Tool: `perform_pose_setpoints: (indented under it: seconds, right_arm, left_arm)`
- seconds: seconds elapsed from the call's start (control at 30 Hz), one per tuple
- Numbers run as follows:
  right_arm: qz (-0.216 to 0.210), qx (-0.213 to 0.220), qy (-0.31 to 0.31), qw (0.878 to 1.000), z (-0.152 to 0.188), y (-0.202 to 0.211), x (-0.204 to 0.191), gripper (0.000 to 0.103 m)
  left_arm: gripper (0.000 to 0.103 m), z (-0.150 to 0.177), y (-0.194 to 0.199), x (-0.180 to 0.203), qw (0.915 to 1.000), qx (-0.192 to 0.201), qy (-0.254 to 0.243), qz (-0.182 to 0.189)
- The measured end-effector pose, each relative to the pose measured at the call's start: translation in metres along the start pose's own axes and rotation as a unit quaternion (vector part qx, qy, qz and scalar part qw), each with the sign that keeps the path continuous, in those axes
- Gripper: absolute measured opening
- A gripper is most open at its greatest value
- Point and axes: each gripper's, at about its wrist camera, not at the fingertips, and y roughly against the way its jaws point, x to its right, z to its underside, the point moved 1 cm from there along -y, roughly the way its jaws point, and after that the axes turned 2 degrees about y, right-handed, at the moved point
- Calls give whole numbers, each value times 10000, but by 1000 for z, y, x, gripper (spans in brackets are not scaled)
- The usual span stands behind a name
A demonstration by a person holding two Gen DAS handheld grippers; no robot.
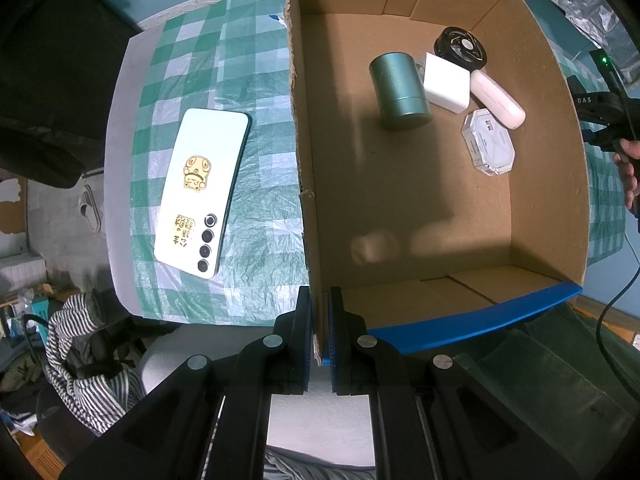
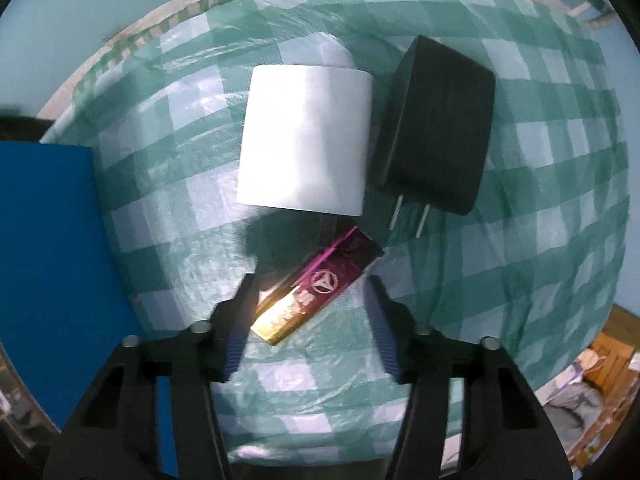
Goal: Organize rigid objects
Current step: 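Move the right gripper to the pink-gold SANY lighter and grasp it, then lift the SANY lighter and carry it over the box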
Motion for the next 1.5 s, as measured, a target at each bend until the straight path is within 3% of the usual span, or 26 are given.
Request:
perform_pose_setpoints:
  seconds: [0.37, 0.6, 0.87, 1.07, 1.17, 1.23, 1.5]
  right_arm:
    - [195, -34, 1321, 9910, 18, -1, -12, 33]
    - [258, -165, 2478, 9683, 36, -4, -19, 30]
    - [87, -278, 1667, 9856, 41, -4, 2, 30]
    - [93, -197, 1219, 9923, 27, -3, 10, 31]
    - [179, -178, 1296, 9913, 20, -6, 4, 34]
    - [318, -82, 1344, 9904, 13, -8, 0, 23]
    - [218, 49, 1642, 9862, 32, -2, -13, 22]
  left_arm:
    - [6, 1, -1, 1, 10000, -10, -1, 4]
    - [6, 1, -1, 1, 10000, -18, 3, 14]
    - [6, 0, -1, 2, 10000, -27, 5, -18]
    - [7, 1, -1, 2, 10000, -29, -9, -22]
    - [7, 1, -1, 1, 10000, -29, -15, -21]
    - [7, 1, -1, 1, 10000, -28, -12, -13]
    - [7, 2, -1, 1, 10000, -27, -27, 0]
